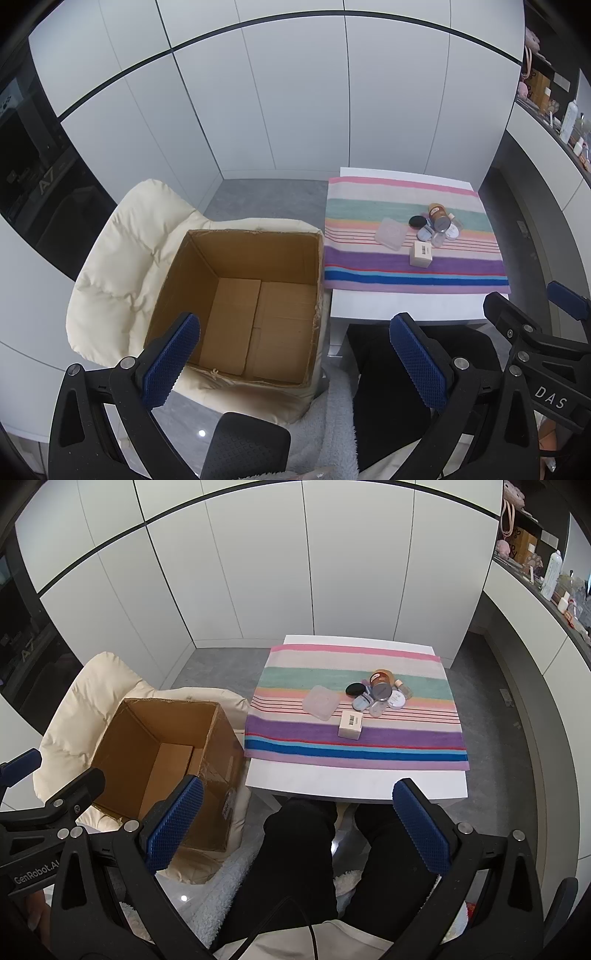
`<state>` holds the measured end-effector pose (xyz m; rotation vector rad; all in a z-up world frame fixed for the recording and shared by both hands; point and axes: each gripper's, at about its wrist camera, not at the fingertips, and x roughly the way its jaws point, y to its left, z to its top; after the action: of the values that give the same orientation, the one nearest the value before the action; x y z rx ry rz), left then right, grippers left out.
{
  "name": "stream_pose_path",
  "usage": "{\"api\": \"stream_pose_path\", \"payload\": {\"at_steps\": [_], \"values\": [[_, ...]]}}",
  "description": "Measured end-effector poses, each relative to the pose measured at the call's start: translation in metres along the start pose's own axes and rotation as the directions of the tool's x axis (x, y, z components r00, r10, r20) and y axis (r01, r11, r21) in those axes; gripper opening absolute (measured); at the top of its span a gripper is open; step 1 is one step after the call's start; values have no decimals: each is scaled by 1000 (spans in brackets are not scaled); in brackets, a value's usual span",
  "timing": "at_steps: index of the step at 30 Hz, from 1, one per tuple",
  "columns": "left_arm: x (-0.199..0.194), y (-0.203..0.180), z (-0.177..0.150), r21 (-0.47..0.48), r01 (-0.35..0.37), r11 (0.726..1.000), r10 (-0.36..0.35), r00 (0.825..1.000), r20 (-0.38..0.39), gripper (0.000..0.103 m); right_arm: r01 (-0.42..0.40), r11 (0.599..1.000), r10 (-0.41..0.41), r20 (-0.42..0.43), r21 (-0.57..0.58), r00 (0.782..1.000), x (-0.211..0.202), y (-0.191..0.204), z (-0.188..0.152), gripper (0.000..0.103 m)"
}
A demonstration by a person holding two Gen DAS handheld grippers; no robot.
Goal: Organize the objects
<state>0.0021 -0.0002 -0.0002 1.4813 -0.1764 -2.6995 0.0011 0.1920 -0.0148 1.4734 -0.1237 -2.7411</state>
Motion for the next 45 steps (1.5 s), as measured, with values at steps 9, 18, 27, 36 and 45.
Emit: {"api": "stream_pose_path", "payload": {"at_steps": [9, 18, 27, 36, 45], "values": [[0, -2, 1, 5, -5, 1000, 5, 1000, 1, 103, -3, 1000, 3, 1, 4, 1000, 2, 0, -2, 103], [3, 0, 1, 3, -6, 1000, 6, 1000, -8, 103, -7, 1000, 7, -1, 3, 1000, 2, 0, -1, 103], [3, 0, -2, 2, -6, 1000, 6, 1000, -3, 103, -9, 1000, 9, -1, 5, 1000, 2, -1, -2, 103], [2, -3, -3, 5, -8, 1000, 8, 1000, -1, 103, -10, 1000, 10, -1, 5, 1000, 2, -1, -2, 103], [2, -4, -2, 7, -5, 1000, 5, 1000, 0, 103, -10, 1000, 10, -1, 4, 1000, 2, -2, -2, 103]]}}
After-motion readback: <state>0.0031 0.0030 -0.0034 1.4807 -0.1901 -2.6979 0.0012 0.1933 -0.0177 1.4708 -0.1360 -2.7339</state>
